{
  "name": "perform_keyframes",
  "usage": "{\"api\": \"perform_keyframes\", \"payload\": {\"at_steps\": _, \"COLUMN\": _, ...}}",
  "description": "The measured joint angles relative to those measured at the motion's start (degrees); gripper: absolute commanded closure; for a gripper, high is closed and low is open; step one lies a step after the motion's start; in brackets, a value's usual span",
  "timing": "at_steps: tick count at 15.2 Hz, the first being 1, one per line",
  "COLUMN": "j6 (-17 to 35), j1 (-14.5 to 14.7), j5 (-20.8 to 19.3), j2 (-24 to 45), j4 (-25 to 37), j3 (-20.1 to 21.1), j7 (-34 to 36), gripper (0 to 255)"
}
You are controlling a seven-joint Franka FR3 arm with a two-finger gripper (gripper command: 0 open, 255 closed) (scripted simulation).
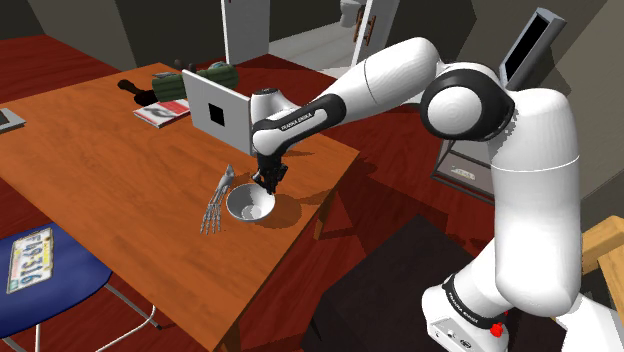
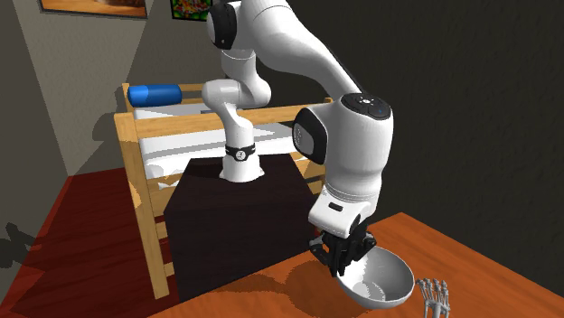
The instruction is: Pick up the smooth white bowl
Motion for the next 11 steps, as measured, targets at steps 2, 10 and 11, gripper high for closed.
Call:
{"api": "perform_keyframes", "payload": {"at_steps": 2, "j6": -0.01, "j1": 0.00, "j5": 0.00, "j2": 0.05, "j4": 0.07, "j3": 0.00, "j7": -0.01, "gripper": 255}}
{"api": "perform_keyframes", "payload": {"at_steps": 10, "j6": -3.54, "j1": -0.27, "j5": 0.53, "j2": -3.44, "j4": 0.10, "j3": 0.42, "j7": -0.12, "gripper": 255}}
{"api": "perform_keyframes", "payload": {"at_steps": 11, "j6": -4.08, "j1": -0.30, "j5": 0.62, "j2": -3.98, "j4": 0.10, "j3": 0.49, "j7": -0.11, "gripper": 255}}
